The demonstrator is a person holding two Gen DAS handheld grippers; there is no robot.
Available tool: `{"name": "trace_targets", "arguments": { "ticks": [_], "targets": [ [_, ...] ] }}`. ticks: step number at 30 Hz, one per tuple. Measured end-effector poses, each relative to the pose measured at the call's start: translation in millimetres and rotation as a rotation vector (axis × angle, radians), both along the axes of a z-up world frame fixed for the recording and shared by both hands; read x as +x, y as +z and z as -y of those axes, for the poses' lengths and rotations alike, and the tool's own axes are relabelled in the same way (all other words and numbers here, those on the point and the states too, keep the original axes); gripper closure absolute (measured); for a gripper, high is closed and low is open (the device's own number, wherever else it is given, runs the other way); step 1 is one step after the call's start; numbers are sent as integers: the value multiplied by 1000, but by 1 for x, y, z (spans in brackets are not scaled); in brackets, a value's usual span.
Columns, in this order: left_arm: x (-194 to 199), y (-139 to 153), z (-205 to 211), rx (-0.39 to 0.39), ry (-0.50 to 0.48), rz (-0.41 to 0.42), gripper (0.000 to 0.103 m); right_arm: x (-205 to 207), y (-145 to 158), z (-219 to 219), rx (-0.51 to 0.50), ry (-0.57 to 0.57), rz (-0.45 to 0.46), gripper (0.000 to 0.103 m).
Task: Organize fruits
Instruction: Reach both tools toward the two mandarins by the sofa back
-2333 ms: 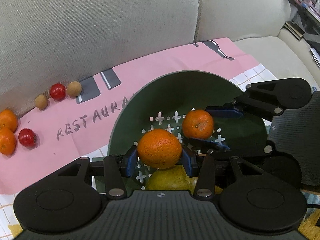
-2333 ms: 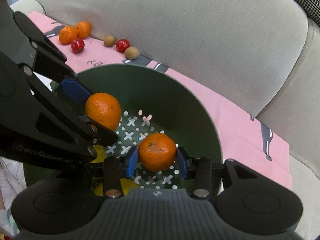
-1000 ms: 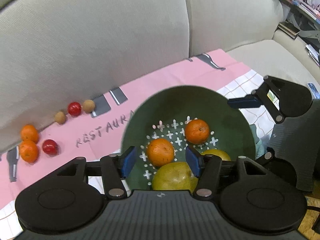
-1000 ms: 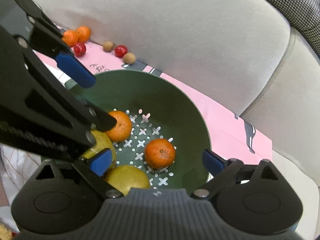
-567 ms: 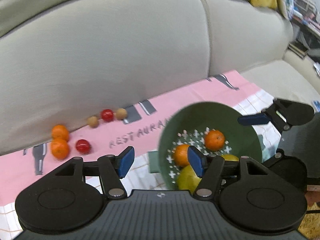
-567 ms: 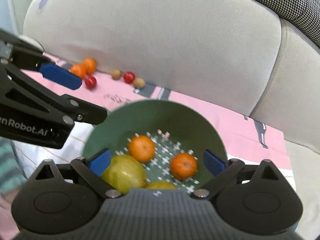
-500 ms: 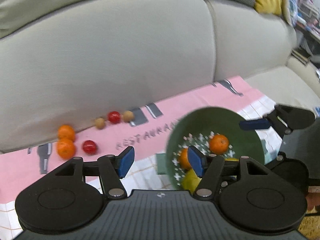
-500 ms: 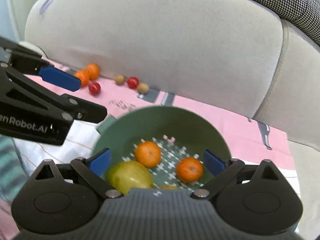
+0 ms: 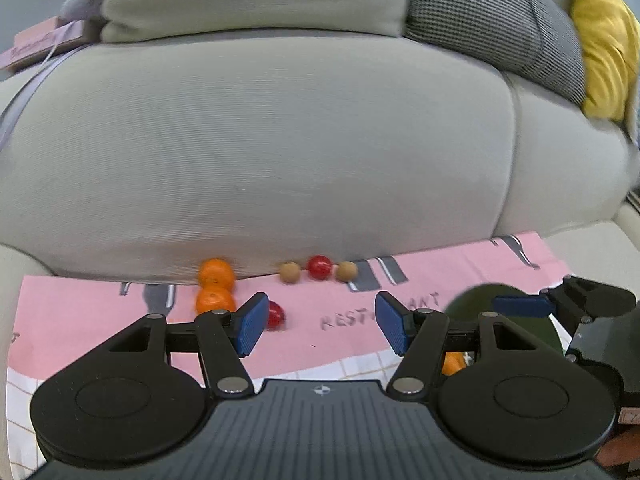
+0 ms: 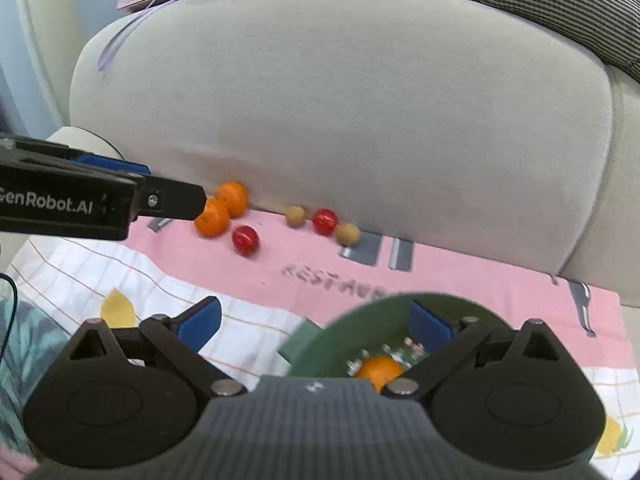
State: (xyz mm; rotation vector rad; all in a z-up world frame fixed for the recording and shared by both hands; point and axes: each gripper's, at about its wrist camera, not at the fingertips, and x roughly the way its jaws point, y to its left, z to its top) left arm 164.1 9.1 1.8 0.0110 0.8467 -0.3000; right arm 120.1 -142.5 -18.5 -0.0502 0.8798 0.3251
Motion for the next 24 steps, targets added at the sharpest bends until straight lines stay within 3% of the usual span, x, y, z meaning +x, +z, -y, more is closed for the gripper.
{"name": "trace_targets", "arguments": {
  "ticks": [10,14,21,24],
  "targets": [
    [23,-21,-51,-132,115,-2,31,26,-6,-29,30,39,63,13],
    [34,-35,-67,-179,160,-19,31,43,-15,-40,0,45,66,17],
    [57,-63,-84,-228,211,-66,31,75,-33,-53,0,62,28,21],
    [67,-76,-86,-221,219,-90,33,90,-43,-58,-5,55,4,29]
  ]
}}
